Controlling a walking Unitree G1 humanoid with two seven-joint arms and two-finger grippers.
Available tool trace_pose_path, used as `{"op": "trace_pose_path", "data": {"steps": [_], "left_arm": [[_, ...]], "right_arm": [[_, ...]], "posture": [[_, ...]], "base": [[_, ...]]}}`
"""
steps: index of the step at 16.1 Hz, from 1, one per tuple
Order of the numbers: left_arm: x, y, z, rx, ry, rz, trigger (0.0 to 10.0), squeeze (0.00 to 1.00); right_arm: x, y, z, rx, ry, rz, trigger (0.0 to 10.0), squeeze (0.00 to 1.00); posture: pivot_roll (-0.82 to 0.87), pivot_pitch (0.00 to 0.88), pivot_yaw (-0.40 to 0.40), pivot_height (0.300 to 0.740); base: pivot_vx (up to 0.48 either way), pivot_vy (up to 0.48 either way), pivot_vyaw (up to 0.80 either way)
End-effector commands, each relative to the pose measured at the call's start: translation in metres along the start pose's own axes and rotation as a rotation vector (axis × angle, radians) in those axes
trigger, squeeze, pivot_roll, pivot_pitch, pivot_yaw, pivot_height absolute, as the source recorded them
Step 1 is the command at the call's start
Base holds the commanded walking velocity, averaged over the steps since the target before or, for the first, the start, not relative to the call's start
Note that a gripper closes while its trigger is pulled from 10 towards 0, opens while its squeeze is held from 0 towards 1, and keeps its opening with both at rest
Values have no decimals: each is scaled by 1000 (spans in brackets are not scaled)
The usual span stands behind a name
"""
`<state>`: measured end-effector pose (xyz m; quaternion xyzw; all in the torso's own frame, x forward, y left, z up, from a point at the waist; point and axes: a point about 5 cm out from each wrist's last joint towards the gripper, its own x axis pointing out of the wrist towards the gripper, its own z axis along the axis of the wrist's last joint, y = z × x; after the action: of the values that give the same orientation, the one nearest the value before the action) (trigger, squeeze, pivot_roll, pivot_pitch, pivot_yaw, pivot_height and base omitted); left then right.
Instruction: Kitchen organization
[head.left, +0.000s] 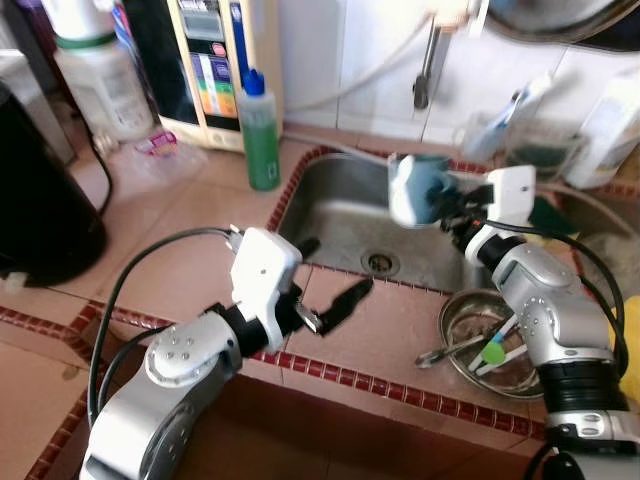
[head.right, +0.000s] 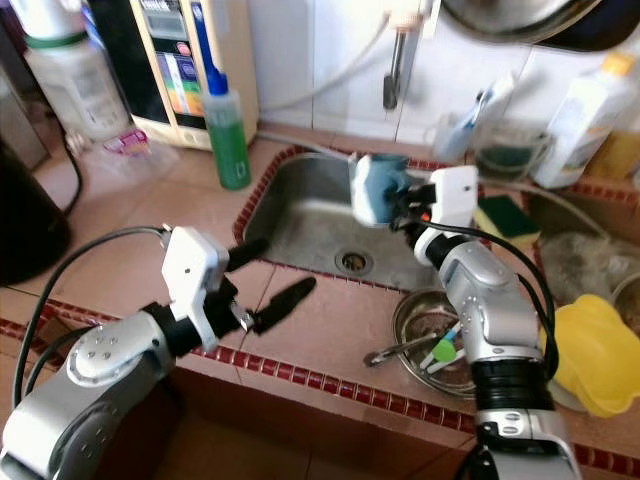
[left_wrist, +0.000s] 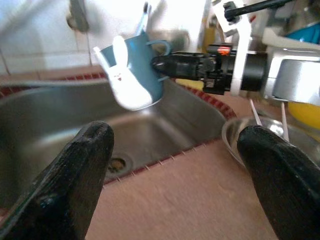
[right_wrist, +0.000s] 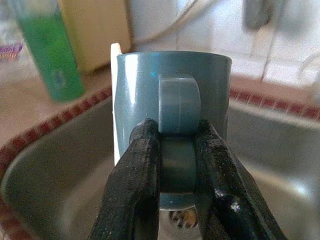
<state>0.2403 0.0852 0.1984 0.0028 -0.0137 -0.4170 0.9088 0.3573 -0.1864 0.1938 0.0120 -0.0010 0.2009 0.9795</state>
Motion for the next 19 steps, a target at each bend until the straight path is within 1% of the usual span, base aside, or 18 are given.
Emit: {"op": "trace_pose_path", "data": {"steps": [1,3,4,6,9,11,12,14,17,18,19], "left_arm": [[-4,-6,2,-8,14,-29,10000,0],[-7,-8,3,-24,26,-35,10000,0],[-8,-9,4,-30,27,-36,10000,0],[-9,-12,7,-43,37,-43,10000,0],[-9,-19,10,-73,43,-75,10000,0],[-9,-24,13,-89,47,-93,10000,0],[-9,-25,13,-90,47,-95,10000,0],[-9,-28,14,-102,55,-103,10000,0],[-9,-26,15,-107,56,-89,10000,0],[-9,-25,16,-106,56,-87,10000,0],[-9,-25,16,-109,57,-84,10000,0]], "right_arm": [[1,4,11,-20,-13,77,10000,0],[-1,4,15,-21,5,149,10000,0],[-1,3,15,-22,11,157,10000,0],[-4,-3,20,-42,25,201,10000,0],[-7,-16,29,-17,43,200,10000,0],[-9,-25,29,14,68,181,10000,0],[-9,-26,29,11,69,177,10000,0],[-9,-31,24,49,87,165,10000,0],[-8,-34,22,87,96,155,10000,0],[-7,-34,22,91,96,153,10000,90],[-6,-35,22,103,93,151,10000,914]], "posture": [[-86,230,35,740],[-81,252,43,740],[-81,252,43,740],[-75,269,47,740],[-78,281,55,740],[-76,285,57,740],[-76,285,57,740],[-73,290,57,740],[-70,293,54,740],[-70,294,53,740],[-68,294,52,740]], "base": [[0,0,0],[0,0,0],[0,0,0],[0,0,0],[0,0,0],[0,0,0],[0,0,0],[0,0,0],[0,0,0],[0,0,0],[0,0,0]]}}
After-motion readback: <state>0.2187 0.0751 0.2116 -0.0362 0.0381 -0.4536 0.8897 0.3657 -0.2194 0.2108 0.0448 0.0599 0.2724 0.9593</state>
